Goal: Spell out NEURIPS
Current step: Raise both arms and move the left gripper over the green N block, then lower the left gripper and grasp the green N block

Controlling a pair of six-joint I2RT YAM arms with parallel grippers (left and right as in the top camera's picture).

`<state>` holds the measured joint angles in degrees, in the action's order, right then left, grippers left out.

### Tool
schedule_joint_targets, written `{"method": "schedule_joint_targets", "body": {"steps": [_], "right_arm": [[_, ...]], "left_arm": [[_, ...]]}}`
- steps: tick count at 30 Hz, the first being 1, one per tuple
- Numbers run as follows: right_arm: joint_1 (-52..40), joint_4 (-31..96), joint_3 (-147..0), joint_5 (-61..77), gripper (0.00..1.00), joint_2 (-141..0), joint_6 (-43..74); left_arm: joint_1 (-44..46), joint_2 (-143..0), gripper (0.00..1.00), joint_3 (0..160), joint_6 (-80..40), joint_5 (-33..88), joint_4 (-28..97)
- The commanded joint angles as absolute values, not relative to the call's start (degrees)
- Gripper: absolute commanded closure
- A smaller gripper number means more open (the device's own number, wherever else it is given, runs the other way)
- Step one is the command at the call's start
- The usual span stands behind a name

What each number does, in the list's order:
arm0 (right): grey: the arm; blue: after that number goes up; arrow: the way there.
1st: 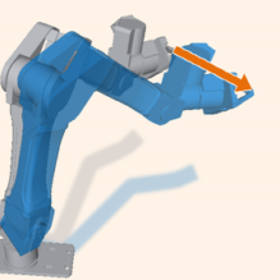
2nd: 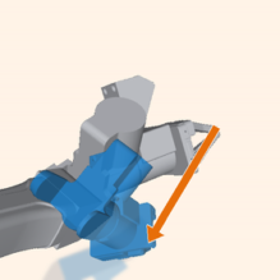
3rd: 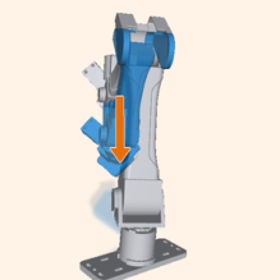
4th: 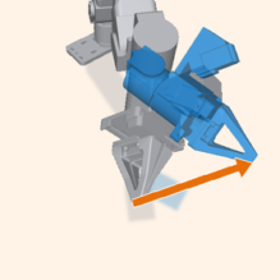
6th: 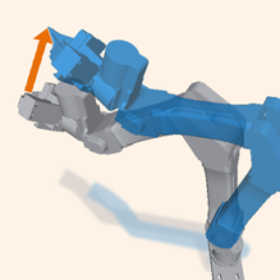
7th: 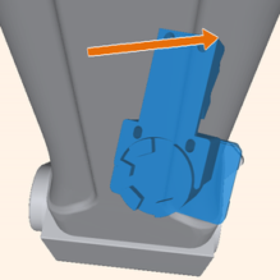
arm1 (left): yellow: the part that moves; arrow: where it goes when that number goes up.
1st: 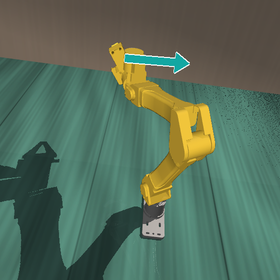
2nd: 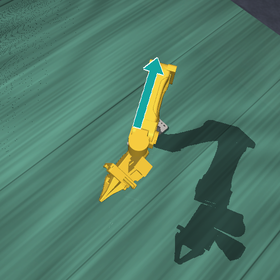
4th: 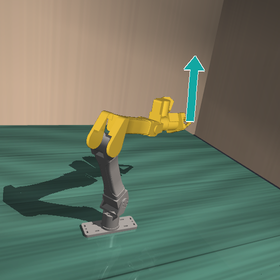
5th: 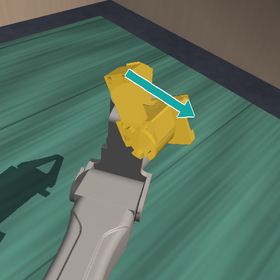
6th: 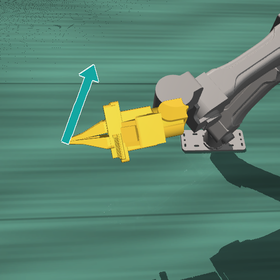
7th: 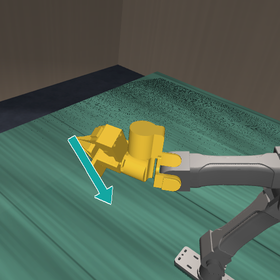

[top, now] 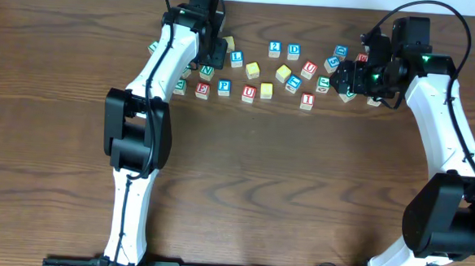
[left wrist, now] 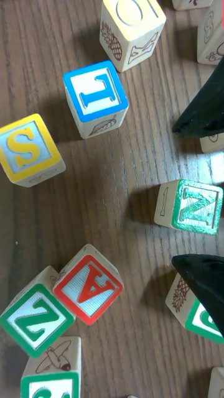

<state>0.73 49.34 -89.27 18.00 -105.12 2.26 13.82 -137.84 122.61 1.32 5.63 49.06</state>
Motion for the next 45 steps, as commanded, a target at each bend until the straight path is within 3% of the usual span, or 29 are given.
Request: {"method": "schedule_joint_targets", "body": {"steps": [1,13,21,29,45], "right_arm": [[1.08,49.5,-88.75,17.47,0.13,-104.9,1.63],[1.06,49.78,-88.75,17.47,0.13,-104.9,1.63],[1.04,49.93,-88.75,17.45,0.12,-104.9,1.63],[1.04,49.95,-88.75,16.84,0.12,-104.92,1.63],[1.1,49.91,-88.75,16.38,0.1,-104.92,1.63]], "left_arm": [[13.85,-140.68,0.41,122.8,1.15,4.86,49.17],[13.85,-141.62,0.42,122.34,0.08,3.53,48.95],[13.85,-141.62,0.58,121.47,-4.01,3.38,49.08],[13.87,-141.62,0.67,121.45,-5.06,3.4,49.82],[13.8,-140.7,0.73,122.02,-8.47,3.38,51.51]]}}
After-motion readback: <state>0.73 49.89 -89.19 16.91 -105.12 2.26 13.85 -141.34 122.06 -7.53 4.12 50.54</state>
